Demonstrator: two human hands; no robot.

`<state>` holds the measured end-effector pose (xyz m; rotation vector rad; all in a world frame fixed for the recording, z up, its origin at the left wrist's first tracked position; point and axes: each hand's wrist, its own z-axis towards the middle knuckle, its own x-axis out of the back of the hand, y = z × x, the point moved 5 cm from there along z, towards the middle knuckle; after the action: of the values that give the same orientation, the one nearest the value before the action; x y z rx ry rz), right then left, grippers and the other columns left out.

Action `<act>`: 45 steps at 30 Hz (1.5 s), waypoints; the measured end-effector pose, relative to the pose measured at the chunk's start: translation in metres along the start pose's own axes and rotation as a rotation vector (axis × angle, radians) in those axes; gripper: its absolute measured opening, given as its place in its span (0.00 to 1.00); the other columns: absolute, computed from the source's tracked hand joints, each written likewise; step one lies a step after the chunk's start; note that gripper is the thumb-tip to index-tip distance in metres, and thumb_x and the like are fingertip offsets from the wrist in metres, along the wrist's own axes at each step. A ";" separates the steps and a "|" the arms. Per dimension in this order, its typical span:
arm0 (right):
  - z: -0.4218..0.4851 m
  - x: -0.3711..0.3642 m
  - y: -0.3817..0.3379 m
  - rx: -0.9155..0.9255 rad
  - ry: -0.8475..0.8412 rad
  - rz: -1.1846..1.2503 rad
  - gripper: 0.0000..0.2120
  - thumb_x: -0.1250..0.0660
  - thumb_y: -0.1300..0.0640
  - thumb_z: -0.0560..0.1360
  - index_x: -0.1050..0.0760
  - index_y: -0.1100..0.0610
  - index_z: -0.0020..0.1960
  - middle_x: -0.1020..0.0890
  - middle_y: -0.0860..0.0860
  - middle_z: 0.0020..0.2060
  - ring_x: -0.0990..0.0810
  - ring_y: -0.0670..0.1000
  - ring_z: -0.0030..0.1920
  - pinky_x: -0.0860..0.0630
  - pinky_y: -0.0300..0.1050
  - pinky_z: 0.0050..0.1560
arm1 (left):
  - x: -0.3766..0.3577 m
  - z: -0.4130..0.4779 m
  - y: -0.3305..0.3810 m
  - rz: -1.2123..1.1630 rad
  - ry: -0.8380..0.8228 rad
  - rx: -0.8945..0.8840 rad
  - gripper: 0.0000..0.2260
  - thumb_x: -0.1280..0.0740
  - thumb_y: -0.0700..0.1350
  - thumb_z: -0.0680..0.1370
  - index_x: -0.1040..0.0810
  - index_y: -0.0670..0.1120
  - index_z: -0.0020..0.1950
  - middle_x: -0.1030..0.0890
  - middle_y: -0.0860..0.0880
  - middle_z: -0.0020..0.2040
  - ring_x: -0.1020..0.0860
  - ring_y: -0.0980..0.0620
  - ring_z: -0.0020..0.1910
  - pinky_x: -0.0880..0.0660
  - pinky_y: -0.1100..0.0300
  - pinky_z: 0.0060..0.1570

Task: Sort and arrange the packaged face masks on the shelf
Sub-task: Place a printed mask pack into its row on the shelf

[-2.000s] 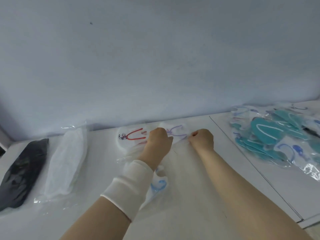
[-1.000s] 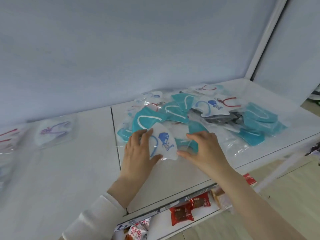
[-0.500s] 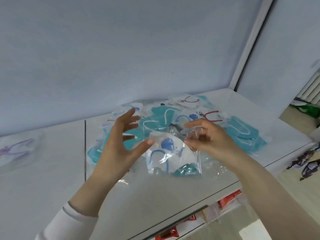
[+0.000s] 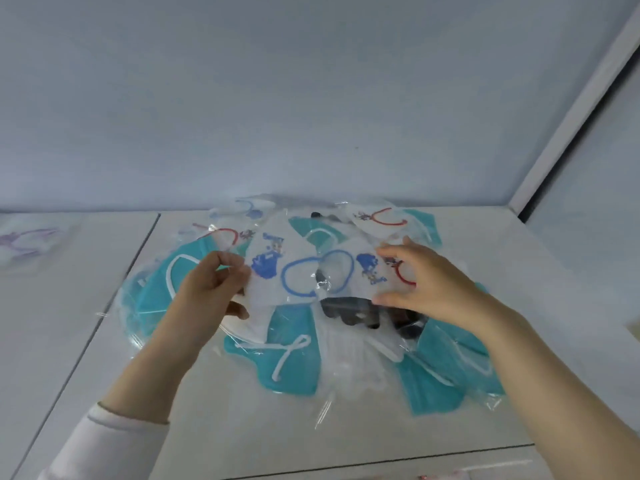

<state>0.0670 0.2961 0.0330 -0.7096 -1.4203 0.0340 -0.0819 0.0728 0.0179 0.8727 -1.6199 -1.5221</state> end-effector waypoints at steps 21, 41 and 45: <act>0.003 -0.032 -0.013 -0.017 0.164 -0.244 0.44 0.32 0.31 0.62 0.39 0.55 0.68 0.30 0.51 0.60 0.37 0.53 0.60 0.41 0.43 0.58 | 0.026 -0.030 -0.003 -0.149 0.330 -0.014 0.09 0.42 0.35 0.80 0.27 0.47 0.45 0.21 0.47 0.45 0.22 0.49 0.42 0.23 0.66 0.27; 0.013 0.037 -0.124 0.542 -0.072 -0.001 0.13 0.24 0.52 0.66 0.22 0.41 0.46 0.21 0.38 0.38 0.25 0.41 0.38 0.29 0.33 0.41 | -0.012 -0.041 0.027 0.041 -0.095 -0.207 0.08 0.43 0.39 0.81 0.25 0.49 0.51 0.19 0.58 0.34 0.21 0.60 0.32 0.22 0.63 0.30; 0.010 0.031 -0.145 0.698 0.031 -0.181 0.20 0.24 0.51 0.66 0.26 0.49 0.54 0.26 0.40 0.41 0.26 0.45 0.39 0.29 0.39 0.41 | -0.022 -0.052 0.028 -0.028 -0.233 -0.211 0.14 0.41 0.51 0.73 0.26 0.47 0.54 0.19 0.55 0.39 0.20 0.57 0.36 0.22 0.65 0.33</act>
<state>0.0081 0.1979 0.1283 -0.0055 -1.3182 0.3581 -0.0260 0.0680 0.0456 0.6234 -1.5746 -1.8318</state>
